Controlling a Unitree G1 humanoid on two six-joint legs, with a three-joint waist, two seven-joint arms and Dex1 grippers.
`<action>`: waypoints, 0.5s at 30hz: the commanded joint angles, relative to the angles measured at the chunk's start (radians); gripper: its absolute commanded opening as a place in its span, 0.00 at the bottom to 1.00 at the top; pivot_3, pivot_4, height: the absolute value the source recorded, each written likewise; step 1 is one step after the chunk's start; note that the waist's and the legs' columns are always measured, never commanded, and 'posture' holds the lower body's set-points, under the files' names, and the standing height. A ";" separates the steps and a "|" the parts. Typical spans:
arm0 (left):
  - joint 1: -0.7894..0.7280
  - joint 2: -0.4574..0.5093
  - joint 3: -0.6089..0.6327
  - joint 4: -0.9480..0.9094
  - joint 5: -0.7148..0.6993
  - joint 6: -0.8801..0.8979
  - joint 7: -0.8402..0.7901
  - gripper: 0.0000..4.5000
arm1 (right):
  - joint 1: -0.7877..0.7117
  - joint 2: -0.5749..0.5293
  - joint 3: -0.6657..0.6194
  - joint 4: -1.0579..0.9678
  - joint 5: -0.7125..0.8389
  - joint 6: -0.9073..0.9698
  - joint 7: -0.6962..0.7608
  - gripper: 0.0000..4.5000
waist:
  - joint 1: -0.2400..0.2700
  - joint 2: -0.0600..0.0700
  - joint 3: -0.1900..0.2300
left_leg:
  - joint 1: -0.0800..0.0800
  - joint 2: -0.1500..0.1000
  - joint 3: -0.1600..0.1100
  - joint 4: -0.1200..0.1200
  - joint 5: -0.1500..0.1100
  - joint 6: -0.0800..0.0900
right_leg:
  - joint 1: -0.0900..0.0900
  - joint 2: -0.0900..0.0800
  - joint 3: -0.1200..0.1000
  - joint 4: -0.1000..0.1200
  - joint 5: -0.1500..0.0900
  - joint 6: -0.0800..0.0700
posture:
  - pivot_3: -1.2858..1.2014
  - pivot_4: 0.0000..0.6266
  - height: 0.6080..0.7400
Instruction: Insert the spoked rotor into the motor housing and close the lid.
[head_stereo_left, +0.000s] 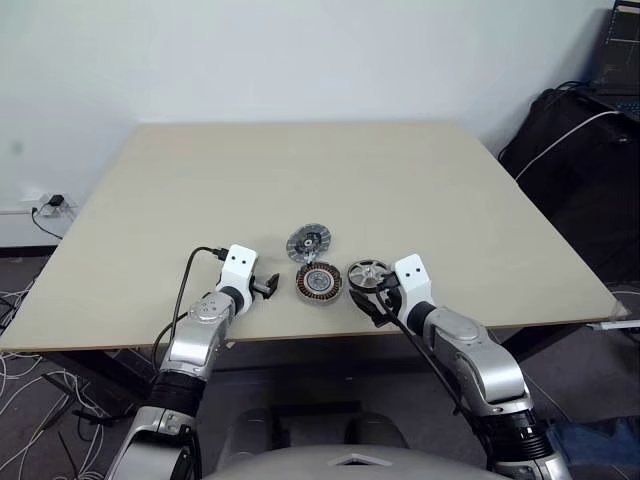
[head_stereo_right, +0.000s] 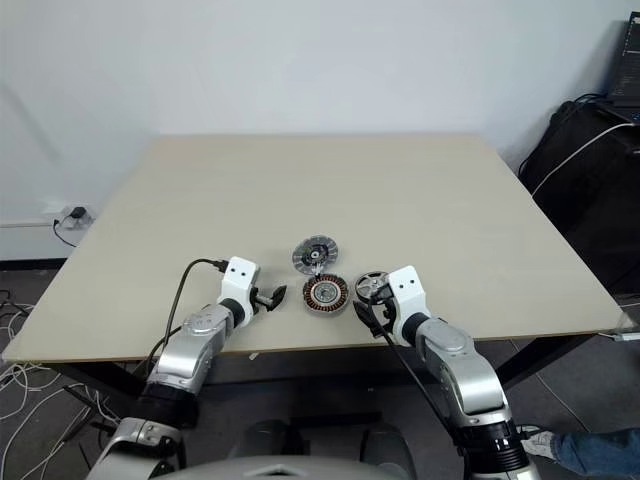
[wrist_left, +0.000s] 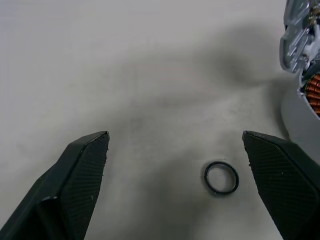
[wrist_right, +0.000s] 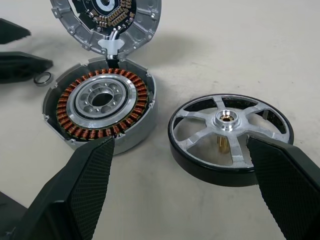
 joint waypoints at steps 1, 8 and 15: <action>-0.028 -0.008 -0.009 0.018 0.008 -0.027 -0.018 1.00 | 0.000 0.002 -0.023 -0.043 0.006 -0.012 -0.008 1.00 | 0.000 0.000 0.000 | 0.000 0.000 0.000 0.000 0.000 0.000 | 0.000 0.000 0.000 0.000 0.000 0.000 | 0.52 0.00 1.00; -0.013 0.002 -0.041 0.016 0.034 0.000 -0.035 1.00 | -0.001 0.005 -0.021 -0.047 0.008 -0.007 -0.017 1.00 | 0.000 0.000 0.000 | 0.000 0.000 0.000 0.001 0.000 0.000 | 0.000 0.000 0.000 0.000 0.001 0.000 | 0.52 0.00 1.00; 0.017 0.012 -0.058 -0.005 0.074 0.033 -0.015 0.87 | -0.006 0.010 -0.013 -0.044 0.006 -0.006 -0.019 1.00 | -0.001 0.000 0.000 | 0.000 0.001 0.000 0.001 0.000 0.000 | 0.001 0.000 0.000 0.000 0.002 0.000 | 0.52 0.00 1.00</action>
